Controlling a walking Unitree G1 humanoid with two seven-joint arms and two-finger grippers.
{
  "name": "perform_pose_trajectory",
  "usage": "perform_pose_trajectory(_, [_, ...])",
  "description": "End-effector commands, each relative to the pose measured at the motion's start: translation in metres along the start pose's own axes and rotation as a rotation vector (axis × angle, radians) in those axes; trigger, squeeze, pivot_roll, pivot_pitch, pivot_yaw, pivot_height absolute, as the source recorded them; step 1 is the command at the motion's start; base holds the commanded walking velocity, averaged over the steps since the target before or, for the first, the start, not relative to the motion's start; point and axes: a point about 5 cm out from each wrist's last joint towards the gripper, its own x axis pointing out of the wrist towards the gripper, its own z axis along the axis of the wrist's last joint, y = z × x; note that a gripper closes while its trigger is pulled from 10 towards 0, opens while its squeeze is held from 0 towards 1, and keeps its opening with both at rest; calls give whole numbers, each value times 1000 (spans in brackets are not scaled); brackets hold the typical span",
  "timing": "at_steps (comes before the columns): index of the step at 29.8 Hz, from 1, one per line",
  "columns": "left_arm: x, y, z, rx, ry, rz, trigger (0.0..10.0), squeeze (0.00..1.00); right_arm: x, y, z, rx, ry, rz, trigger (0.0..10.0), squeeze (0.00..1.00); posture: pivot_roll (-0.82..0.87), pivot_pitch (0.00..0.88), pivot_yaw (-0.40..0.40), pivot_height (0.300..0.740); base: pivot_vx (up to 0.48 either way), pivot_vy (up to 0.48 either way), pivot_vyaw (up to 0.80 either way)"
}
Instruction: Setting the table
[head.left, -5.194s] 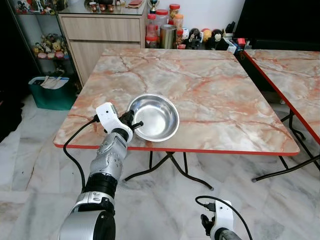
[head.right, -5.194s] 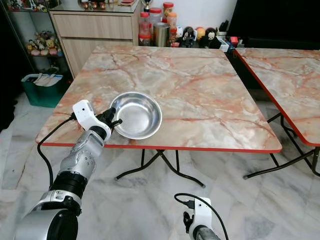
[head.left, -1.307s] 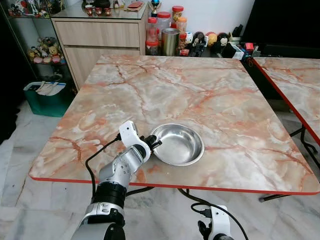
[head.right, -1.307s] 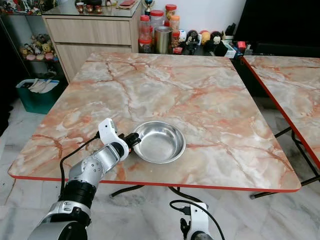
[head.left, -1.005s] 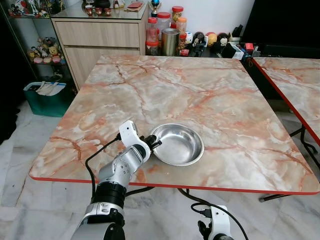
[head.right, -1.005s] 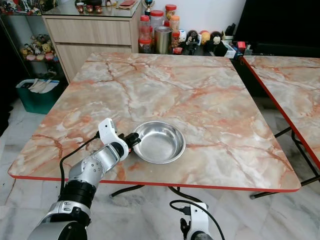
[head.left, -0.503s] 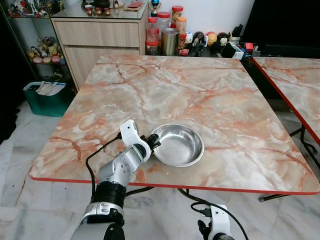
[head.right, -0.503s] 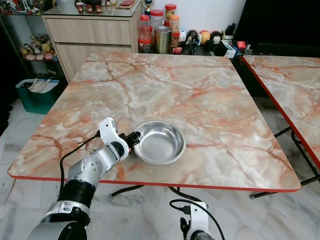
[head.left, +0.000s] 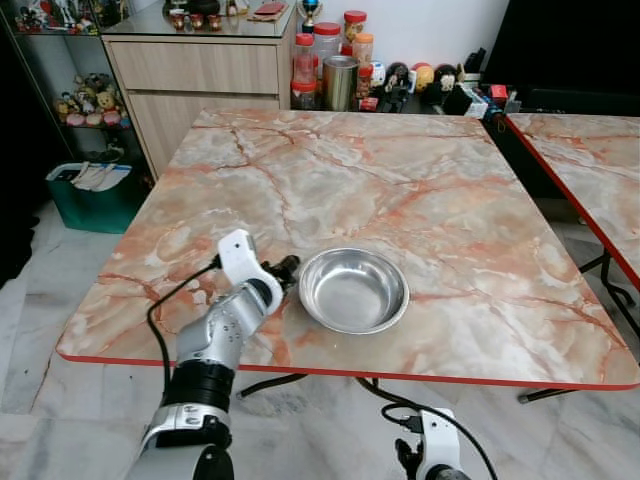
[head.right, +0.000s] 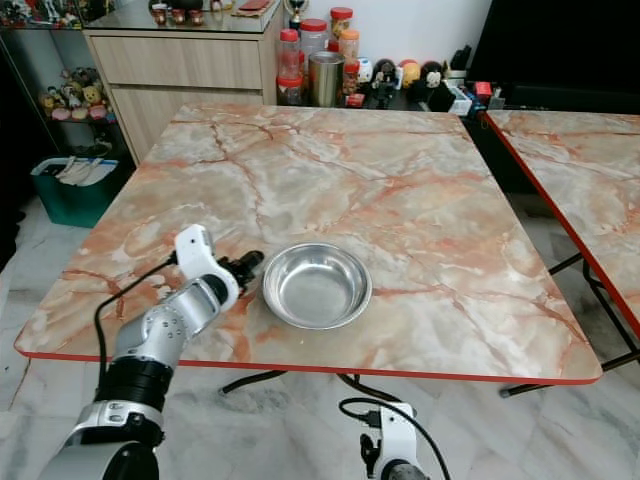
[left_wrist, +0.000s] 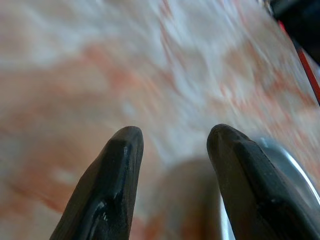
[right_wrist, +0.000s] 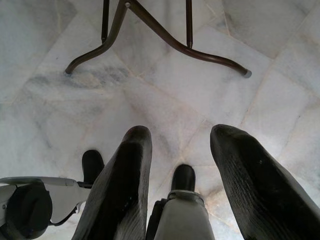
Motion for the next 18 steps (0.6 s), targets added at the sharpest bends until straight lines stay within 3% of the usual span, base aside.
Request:
perform_pose_trajectory(1, [-3, 5, 15, 17, -85, 26, 10000, 0, 0, -1, 2, -7, 1, 0, 10000, 0, 48, 0, -45, 740, 0, 0, 0])
perform_pose_trajectory(2, [-6, 16, 35, 54, -183, 84, 10000, 0, 0, 0, 2, -7, 1, 1, 10000, 0, 50, 0, -45, 740, 0, 0, 0])
perform_pose_trajectory(6, [-8, 20, 43, 70, -223, 109, 10000, 0, 0, 0, 2, -7, 0, 1, 10000, 0, 50, 0, -45, 740, 0, 0, 0])
perform_pose_trajectory(8, [-18, 44, 83, 117, -385, 218, 10000, 0, 1, 0, 2, -8, 1, 3, 10000, 0, 55, 0, -47, 740, 0, 0, 0])
perform_pose_trajectory(9, [-18, 44, 83, 117, -385, 218, 10000, 0, 1, 0, 2, -8, 1, 3, 10000, 0, 55, 0, -47, 740, 0, 0, 0])
perform_pose_trajectory(10, [-35, 71, 119, 203, -522, 346, 10000, 0, 1, 0, 2, -7, 1, 4, 10000, 0, 55, 0, -47, 740, 0, 0, 0])
perform_pose_trajectory(14, [-50, 96, 139, 253, -592, 452, 10000, 0, 1, 1, 2, -6, 2, 4, 10000, 0, 58, 0, -44, 740, 0, 0, 0])
perform_pose_trajectory(17, [-81, 145, 158, 314, -649, 670, 10000, 0, 0, 2, 0, -3, 5, 6, 10000, 0, 59, 0, -41, 740, 0, 0, 0])
perform_pose_trajectory(18, [-89, 155, 160, 340, -654, 720, 10000, 0, 0, 2, 0, -2, 5, 6, 10000, 0, 59, 0, -41, 740, 0, 0, 0])
